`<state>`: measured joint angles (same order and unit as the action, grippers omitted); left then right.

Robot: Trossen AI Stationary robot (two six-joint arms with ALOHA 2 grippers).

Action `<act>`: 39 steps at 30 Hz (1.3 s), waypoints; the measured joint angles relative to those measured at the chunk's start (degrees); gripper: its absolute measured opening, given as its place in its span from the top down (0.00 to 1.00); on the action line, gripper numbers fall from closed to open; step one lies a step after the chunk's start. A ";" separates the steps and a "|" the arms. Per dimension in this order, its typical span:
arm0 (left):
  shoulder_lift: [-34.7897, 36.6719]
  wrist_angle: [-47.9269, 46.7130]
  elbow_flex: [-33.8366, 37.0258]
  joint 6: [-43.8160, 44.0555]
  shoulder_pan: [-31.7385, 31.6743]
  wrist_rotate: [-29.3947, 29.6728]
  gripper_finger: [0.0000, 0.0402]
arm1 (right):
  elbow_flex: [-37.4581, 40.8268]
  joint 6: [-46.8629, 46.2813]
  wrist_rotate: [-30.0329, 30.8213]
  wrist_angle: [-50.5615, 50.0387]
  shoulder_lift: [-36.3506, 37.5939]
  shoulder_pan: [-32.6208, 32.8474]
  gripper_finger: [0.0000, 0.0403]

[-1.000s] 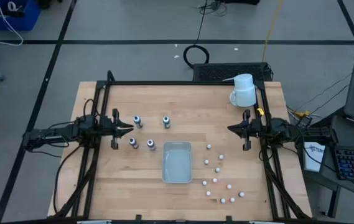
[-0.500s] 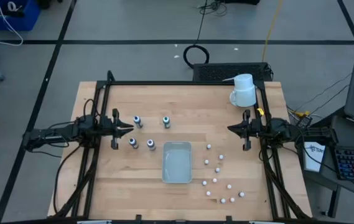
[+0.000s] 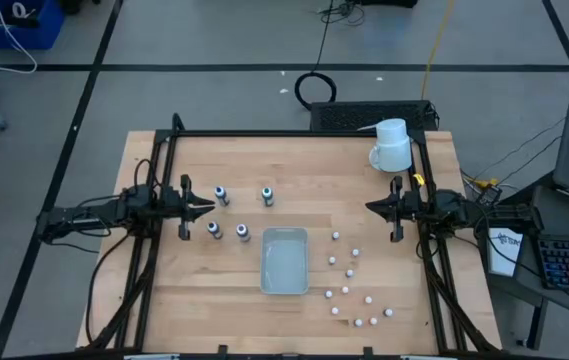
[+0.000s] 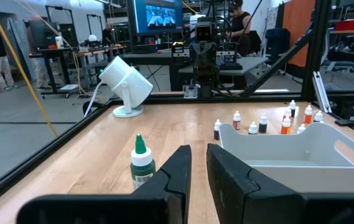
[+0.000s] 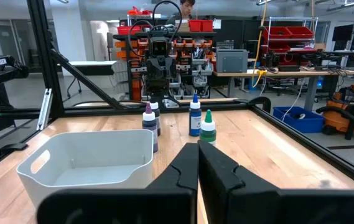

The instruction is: Pick & Place food coloring

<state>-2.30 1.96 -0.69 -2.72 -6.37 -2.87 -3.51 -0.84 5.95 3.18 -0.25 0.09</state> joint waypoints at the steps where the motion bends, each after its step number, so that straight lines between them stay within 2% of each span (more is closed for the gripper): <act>1: 0.01 -0.01 -0.01 0.00 0.00 0.00 0.86 | 0.00 0.00 -0.01 0.00 0.02 -0.01 1.00; 14: 0.00 0.09 -0.02 -0.04 0.02 0.00 0.86 | 0.00 0.00 0.00 0.19 0.00 -0.02 1.00; 19: 0.00 0.07 -0.02 -0.04 0.00 0.00 0.86 | 0.00 -0.04 0.03 3.39 -0.04 0.00 1.00; 27: 0.00 0.02 -0.02 -0.02 0.02 0.02 0.86 | 0.00 -8.75 0.00 6.70 -0.11 0.00 1.00; 32: 0.00 -0.04 -0.02 -0.02 0.02 0.00 0.86 | -0.01 -9.03 0.03 10.83 -0.35 0.00 1.00; 35: 0.00 -0.04 -0.02 -0.02 0.02 0.00 0.86 | -1.78 -11.52 -0.30 10.72 -2.58 0.13 1.00; 39: 0.00 -0.02 -0.02 -0.02 0.00 0.00 0.86 | -9.87 -12.16 -0.73 7.74 -13.54 1.58 1.00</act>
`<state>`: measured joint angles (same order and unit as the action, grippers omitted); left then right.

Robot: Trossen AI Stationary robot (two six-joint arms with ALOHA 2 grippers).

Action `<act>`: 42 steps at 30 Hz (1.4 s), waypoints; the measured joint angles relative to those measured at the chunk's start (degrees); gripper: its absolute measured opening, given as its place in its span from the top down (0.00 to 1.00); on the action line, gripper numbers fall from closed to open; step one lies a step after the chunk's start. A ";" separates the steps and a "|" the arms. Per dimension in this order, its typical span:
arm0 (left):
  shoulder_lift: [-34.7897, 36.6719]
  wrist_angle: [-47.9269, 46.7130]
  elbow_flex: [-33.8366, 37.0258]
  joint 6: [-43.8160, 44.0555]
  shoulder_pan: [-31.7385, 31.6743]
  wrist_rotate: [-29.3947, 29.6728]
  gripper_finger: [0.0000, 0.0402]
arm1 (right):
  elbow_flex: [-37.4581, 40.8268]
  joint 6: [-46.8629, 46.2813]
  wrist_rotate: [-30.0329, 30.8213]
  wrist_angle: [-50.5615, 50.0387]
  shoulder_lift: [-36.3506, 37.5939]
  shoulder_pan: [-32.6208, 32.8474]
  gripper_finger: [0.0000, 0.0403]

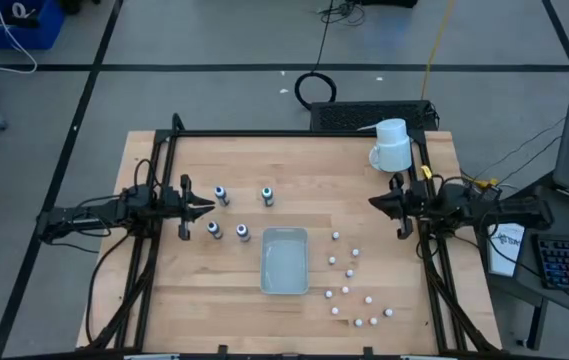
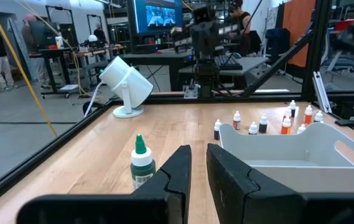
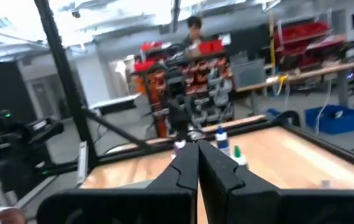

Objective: Pick & Place food coloring
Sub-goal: Put the small violet food coloring bottle into the white bin

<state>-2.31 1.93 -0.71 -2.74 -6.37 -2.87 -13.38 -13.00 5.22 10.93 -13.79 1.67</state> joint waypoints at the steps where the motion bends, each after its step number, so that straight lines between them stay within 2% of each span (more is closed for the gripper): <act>1: 0.00 0.00 0.00 0.00 0.00 0.00 0.86 | -2.67 -0.04 1.08 -2.20 -4.36 0.46 1.00; 4: 0.00 -0.04 0.00 0.00 0.02 0.00 0.86 | -12.49 0.19 3.89 -12.40 -19.62 1.90 1.00; 8: 0.00 -0.03 0.00 0.02 0.02 0.00 0.86 | -29.31 1.50 3.77 -30.40 -39.65 2.99 0.97; 13: 0.00 0.00 0.00 0.01 0.02 0.00 0.86 | -46.38 1.75 3.56 -53.08 -59.50 4.14 0.82; 17: 0.00 0.03 0.00 0.00 0.02 0.00 0.86 | -52.42 0.95 3.50 -62.57 -68.94 4.93 0.67; 21: 0.00 0.00 0.00 0.00 0.02 0.00 0.86 | -53.60 -1.22 1.30 -63.37 -72.98 5.37 0.58; 24: 0.00 0.01 0.00 0.00 0.02 0.00 0.86 | -53.11 -2.40 0.46 -63.12 -75.14 5.59 0.55; 34: 0.00 -0.09 0.00 0.02 0.02 0.00 0.86 | -48.42 -2.47 0.23 -53.57 -77.08 5.57 0.54; 42: 0.00 -0.04 0.00 0.02 0.02 0.00 0.86 | -43.47 -2.81 -2.88 -45.67 -77.13 5.57 0.54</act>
<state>-2.31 1.89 -0.71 -2.72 -6.35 -2.87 -56.85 -15.81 2.35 -34.74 -90.91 7.25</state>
